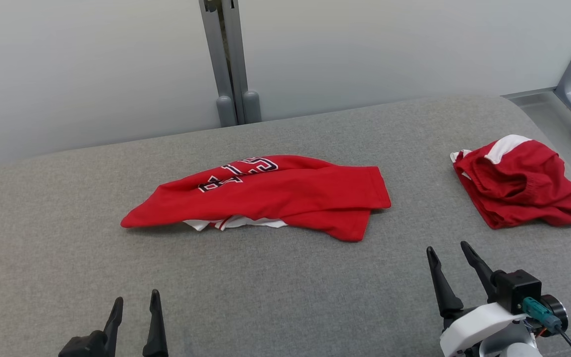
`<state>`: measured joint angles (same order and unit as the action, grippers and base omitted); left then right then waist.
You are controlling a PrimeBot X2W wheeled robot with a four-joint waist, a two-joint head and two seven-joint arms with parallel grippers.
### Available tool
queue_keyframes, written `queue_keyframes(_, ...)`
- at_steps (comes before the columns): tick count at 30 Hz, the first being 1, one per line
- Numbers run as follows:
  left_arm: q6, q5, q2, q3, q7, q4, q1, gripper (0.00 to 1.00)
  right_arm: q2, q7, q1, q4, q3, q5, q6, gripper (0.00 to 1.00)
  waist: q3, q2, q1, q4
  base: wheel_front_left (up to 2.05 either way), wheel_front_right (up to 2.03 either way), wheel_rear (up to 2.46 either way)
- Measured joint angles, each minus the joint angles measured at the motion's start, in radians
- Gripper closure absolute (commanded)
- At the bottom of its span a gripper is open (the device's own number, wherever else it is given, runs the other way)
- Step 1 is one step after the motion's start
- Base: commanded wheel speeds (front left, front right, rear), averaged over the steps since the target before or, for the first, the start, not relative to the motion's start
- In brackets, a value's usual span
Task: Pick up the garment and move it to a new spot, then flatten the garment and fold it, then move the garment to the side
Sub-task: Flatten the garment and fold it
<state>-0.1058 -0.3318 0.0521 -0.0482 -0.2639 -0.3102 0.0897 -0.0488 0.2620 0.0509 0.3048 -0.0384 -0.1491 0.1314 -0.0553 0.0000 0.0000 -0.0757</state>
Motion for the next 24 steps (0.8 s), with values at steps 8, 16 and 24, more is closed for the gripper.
queue_keyframes(8,-0.008,0.016,-0.001,-0.011,0.0,-0.014,-0.017,0.0,0.0,0.0,0.003,-0.002,0.003,0.0,0.0,0.0,0.012,-0.0001,0.0,-0.002,0.0,0.0,0.0)
queue_keyframes(16,-0.017,0.031,0.002,-0.05,0.001,-0.153,-0.163,0.0,0.0,0.0,0.026,-0.006,-0.02,0.004,0.0,0.0,0.048,0.0,0.0,-0.014,0.0,0.0,0.0)
queue_keyframes(24,-0.019,0.025,0.017,-0.085,0.039,-0.404,-0.419,0.0,0.0,0.0,0.077,-0.022,-0.05,0.003,0.0,0.0,0.129,0.0,0.0,-0.049,0.0,0.0,0.0)
